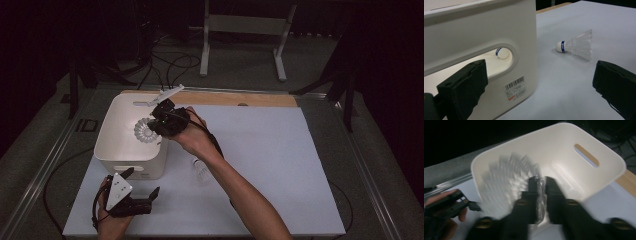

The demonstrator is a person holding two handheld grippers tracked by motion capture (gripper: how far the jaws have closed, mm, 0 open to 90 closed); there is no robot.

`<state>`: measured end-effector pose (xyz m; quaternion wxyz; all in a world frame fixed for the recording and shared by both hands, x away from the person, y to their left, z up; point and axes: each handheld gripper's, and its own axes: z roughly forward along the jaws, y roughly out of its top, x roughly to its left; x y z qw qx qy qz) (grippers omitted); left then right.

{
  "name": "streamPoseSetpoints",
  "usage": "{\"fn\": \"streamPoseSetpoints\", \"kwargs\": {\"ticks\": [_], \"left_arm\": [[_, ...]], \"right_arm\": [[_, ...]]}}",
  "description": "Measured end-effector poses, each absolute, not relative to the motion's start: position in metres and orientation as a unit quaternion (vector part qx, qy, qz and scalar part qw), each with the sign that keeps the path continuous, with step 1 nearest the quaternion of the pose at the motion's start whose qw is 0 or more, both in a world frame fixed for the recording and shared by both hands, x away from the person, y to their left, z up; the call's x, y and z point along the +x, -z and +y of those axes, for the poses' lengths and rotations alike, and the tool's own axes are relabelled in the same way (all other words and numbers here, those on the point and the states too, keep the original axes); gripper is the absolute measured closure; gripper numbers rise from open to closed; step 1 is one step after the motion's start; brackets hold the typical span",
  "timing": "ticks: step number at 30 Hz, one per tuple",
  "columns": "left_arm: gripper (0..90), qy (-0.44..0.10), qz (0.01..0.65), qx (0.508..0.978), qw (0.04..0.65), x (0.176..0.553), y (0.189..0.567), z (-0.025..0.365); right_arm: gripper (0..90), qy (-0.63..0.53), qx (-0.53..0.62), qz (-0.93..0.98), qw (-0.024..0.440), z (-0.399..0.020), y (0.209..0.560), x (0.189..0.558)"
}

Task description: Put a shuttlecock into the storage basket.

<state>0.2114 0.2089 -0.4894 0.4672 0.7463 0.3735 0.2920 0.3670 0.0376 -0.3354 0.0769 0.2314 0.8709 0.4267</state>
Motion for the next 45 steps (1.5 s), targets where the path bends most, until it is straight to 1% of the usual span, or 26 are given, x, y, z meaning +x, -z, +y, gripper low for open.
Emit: {"fn": "streamPoseSetpoints", "kwargs": {"ticks": [1,4,6,8,10,11,18,45], "left_arm": [[0.5,-0.292,0.373,0.747,0.467,0.211,0.489,0.209],[0.5,-0.292,0.373,0.746,0.468,0.211,0.489,0.209],[0.5,-0.291,0.374,0.746,0.469,0.211,0.489,0.209],[0.5,-0.292,0.373,0.746,0.468,0.211,0.489,0.209],[0.5,-0.292,0.374,0.746,0.467,0.211,0.489,0.209],[0.5,-0.292,0.374,0.746,0.467,0.211,0.49,0.208],[0.5,-0.29,0.373,0.747,0.467,0.212,0.49,0.208],[0.5,-0.292,0.375,0.745,0.468,0.212,0.49,0.209]], "right_arm": [[52.7,-0.433,0.233,0.868,0.071,0.038,0.335,0.368],[36.4,-0.432,0.238,0.866,0.078,0.035,0.335,0.369],[30.4,-0.425,0.245,0.867,0.085,0.032,0.335,0.37],[27.6,-0.425,0.245,0.866,0.09,0.028,0.335,0.371],[22.0,-0.425,0.249,0.865,0.097,0.025,0.336,0.371],[20.7,-0.424,0.251,0.864,0.102,0.022,0.336,0.371],[18.2,-0.419,0.259,0.863,0.111,0.01,0.341,0.371],[15.6,-0.41,0.282,0.857,0.133,-0.025,0.353,0.373]]}}
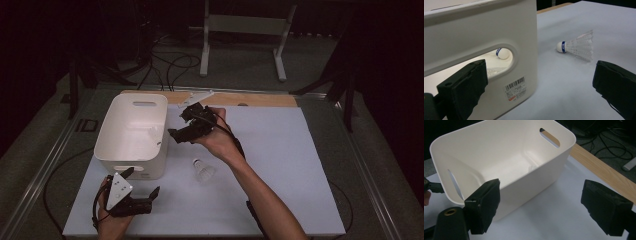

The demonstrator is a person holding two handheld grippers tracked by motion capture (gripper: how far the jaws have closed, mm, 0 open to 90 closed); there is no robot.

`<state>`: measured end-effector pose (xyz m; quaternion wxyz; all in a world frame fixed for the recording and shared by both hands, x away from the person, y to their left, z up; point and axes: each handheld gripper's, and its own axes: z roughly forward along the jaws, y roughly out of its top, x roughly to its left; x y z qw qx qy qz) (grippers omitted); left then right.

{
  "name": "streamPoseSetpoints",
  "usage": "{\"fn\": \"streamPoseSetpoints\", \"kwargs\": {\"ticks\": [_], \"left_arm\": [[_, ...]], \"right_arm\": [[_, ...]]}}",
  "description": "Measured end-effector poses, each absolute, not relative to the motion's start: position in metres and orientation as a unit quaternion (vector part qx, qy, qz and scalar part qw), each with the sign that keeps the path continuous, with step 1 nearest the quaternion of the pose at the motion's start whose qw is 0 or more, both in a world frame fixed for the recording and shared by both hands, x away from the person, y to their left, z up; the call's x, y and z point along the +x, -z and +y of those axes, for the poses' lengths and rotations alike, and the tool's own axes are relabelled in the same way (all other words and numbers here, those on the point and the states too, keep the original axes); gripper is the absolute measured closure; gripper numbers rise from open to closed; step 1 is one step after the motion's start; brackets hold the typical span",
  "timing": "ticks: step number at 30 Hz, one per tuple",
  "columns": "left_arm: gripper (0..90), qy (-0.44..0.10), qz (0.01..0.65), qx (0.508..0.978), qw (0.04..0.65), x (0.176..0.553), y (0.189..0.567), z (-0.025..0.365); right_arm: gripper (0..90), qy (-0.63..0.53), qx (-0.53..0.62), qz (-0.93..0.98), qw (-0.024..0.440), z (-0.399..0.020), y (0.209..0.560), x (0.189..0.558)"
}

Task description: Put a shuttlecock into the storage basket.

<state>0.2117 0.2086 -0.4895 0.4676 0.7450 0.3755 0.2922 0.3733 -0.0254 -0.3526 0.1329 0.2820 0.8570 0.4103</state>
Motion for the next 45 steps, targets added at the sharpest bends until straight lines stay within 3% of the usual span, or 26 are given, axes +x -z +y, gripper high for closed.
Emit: {"fn": "streamPoseSetpoints", "kwargs": {"ticks": [45], "left_arm": [[0.5,-0.291,0.377,0.745,0.467,0.212,0.49,0.208]], "right_arm": [[13.5,-0.39,0.306,0.859,0.133,-0.06,0.379,0.368]]}}
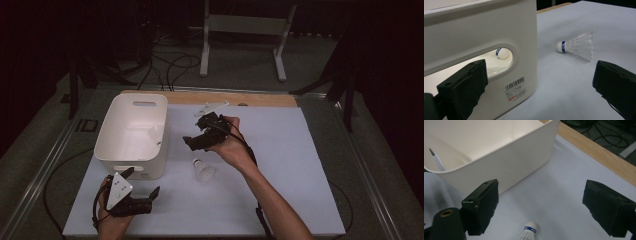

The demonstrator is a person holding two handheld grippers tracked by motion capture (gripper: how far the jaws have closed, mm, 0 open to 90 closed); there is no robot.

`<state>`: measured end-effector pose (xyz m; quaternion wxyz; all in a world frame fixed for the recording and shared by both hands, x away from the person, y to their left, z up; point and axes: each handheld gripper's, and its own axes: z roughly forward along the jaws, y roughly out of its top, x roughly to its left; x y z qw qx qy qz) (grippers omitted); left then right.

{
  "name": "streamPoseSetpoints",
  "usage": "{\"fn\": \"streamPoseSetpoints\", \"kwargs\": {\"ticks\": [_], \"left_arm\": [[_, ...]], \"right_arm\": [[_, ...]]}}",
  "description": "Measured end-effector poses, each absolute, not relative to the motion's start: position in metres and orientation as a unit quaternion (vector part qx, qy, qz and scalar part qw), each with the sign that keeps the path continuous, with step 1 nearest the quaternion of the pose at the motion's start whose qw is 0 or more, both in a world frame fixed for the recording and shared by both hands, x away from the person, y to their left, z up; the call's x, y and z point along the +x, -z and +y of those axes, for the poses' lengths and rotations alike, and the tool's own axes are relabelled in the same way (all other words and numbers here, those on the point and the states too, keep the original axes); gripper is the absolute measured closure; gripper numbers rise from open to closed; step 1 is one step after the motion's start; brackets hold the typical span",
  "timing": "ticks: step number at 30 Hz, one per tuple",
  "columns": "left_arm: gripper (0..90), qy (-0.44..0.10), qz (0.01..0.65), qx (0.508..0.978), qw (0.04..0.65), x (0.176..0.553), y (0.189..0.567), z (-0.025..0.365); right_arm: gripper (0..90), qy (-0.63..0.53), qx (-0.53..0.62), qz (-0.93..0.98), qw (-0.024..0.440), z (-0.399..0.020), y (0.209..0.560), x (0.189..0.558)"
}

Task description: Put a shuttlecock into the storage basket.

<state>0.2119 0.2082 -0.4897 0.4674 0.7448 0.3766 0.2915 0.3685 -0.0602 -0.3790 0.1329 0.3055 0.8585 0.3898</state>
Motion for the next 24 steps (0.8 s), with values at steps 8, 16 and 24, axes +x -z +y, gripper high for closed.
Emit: {"fn": "streamPoseSetpoints", "kwargs": {"ticks": [8,16,24], "left_arm": [[0.5,-0.292,0.377,0.745,0.467,0.212,0.49,0.208],[0.5,-0.292,0.377,0.745,0.467,0.212,0.49,0.208],[0.5,-0.291,0.375,0.746,0.467,0.212,0.489,0.207]], "right_arm": [[13.5,-0.385,0.313,0.858,0.132,-0.069,0.385,0.368],[13.5,-0.381,0.315,0.859,0.131,-0.076,0.388,0.367],[13.5,-0.379,0.319,0.858,0.136,-0.085,0.391,0.366]]}}
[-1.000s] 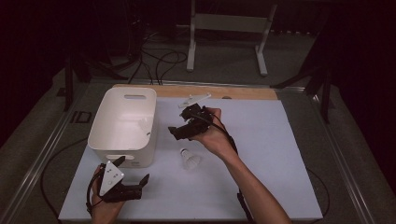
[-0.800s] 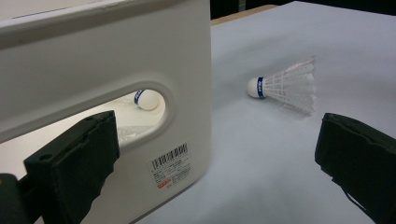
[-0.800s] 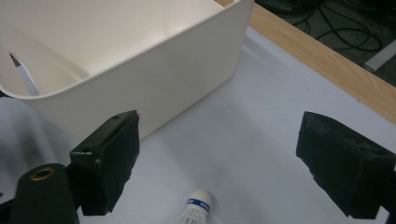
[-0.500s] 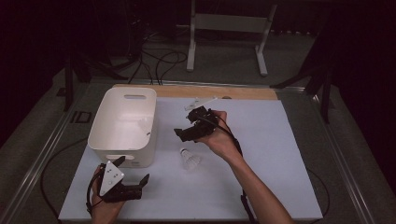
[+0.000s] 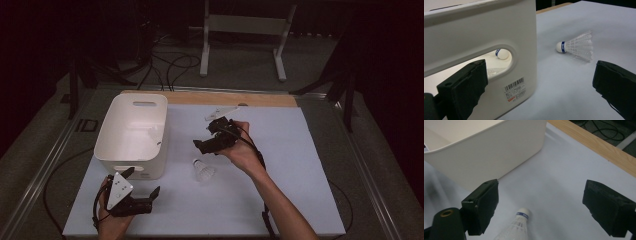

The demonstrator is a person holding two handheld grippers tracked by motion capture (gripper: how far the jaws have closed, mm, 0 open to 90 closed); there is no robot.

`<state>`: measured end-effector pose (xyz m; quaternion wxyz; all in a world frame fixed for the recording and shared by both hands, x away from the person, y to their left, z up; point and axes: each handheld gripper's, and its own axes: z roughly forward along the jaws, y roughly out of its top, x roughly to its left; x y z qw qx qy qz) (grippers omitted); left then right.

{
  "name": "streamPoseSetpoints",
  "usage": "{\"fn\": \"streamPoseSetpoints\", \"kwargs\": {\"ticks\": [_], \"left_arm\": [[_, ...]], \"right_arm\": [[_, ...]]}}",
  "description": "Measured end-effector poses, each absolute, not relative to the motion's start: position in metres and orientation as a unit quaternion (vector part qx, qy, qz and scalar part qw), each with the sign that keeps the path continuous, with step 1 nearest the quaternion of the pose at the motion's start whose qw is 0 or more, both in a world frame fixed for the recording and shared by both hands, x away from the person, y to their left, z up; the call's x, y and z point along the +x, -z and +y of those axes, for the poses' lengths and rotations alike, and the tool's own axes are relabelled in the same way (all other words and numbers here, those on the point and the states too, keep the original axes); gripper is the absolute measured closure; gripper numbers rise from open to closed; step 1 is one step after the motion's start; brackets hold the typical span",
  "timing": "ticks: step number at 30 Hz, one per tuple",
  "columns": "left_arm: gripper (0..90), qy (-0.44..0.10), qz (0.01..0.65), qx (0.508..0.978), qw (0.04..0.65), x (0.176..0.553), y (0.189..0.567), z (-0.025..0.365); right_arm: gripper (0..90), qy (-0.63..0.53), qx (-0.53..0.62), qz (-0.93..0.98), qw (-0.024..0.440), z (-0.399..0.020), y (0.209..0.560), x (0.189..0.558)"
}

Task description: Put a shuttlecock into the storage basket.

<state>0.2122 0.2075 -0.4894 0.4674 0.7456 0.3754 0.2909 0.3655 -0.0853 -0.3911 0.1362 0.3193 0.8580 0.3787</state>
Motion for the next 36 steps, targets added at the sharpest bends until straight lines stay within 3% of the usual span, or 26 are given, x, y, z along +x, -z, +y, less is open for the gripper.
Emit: {"fn": "streamPoseSetpoints", "kwargs": {"ticks": [36], "left_arm": [[0.5,-0.291,0.374,0.745,0.469,0.213,0.489,0.207]], "right_arm": [[13.4,-0.363,0.332,0.861,0.129,-0.107,0.419,0.348]]}}
